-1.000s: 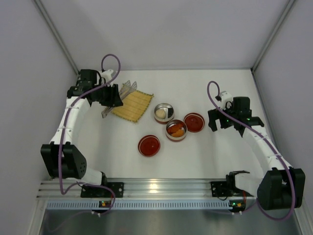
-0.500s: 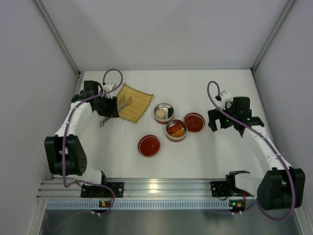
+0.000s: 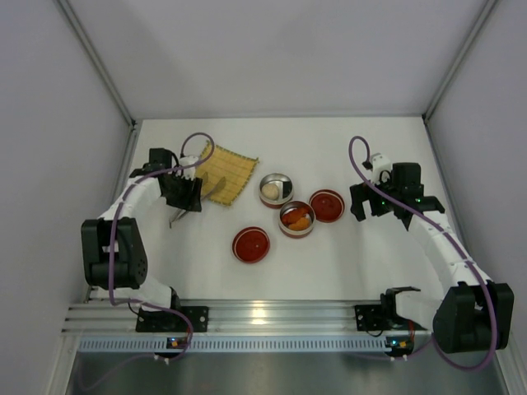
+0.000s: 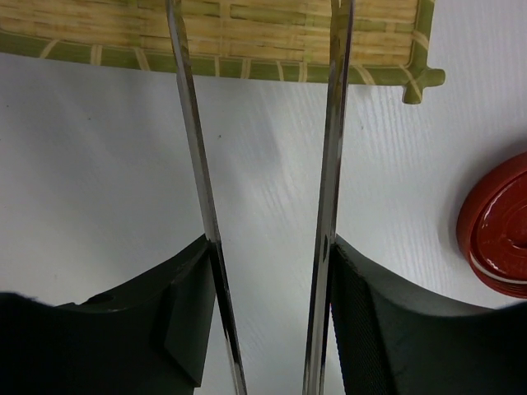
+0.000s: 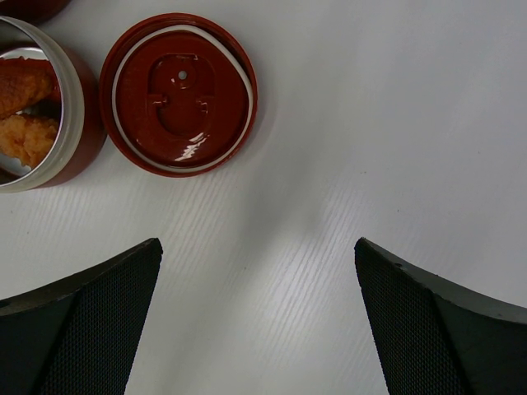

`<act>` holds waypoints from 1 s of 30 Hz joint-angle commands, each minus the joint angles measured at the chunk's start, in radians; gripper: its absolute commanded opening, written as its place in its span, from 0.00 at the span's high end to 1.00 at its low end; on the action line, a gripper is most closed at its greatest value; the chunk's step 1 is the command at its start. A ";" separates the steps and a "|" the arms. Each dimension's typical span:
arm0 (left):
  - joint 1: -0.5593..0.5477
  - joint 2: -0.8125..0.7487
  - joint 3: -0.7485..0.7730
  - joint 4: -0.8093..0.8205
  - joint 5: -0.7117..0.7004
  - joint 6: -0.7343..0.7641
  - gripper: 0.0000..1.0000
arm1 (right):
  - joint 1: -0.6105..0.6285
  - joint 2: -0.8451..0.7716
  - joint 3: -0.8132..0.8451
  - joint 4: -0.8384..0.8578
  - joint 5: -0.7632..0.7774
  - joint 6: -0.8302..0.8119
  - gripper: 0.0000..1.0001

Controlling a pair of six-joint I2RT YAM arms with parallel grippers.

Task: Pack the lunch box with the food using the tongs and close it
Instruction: Place the clamp on the plate.

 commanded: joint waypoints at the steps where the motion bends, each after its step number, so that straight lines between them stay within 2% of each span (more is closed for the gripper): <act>1: 0.004 0.013 -0.022 0.067 -0.006 0.059 0.42 | 0.001 -0.008 0.033 -0.022 -0.018 -0.008 0.01; 10: 0.004 0.017 -0.090 0.038 -0.052 0.145 0.36 | 0.001 0.025 0.060 -0.042 -0.022 -0.027 0.01; 15: 0.004 0.072 -0.101 0.041 -0.053 0.155 0.34 | 0.001 0.013 0.070 -0.051 -0.017 -0.028 0.00; 16: 0.004 0.081 -0.099 0.042 -0.052 0.155 0.29 | 0.001 0.007 0.068 -0.055 -0.017 -0.030 0.01; 19: 0.004 0.113 -0.095 0.047 -0.046 0.151 0.24 | 0.001 0.002 0.070 -0.059 -0.012 -0.030 0.01; 21: 0.004 0.122 -0.093 0.051 -0.043 0.152 0.13 | 0.001 0.002 0.074 -0.062 -0.014 -0.027 0.01; 25: 0.004 0.115 -0.087 0.045 -0.050 0.158 0.06 | 0.002 -0.001 0.080 -0.065 -0.014 -0.024 0.01; 30: 0.004 0.069 -0.036 -0.014 -0.024 0.159 0.02 | 0.001 0.005 0.096 -0.073 -0.020 -0.022 0.01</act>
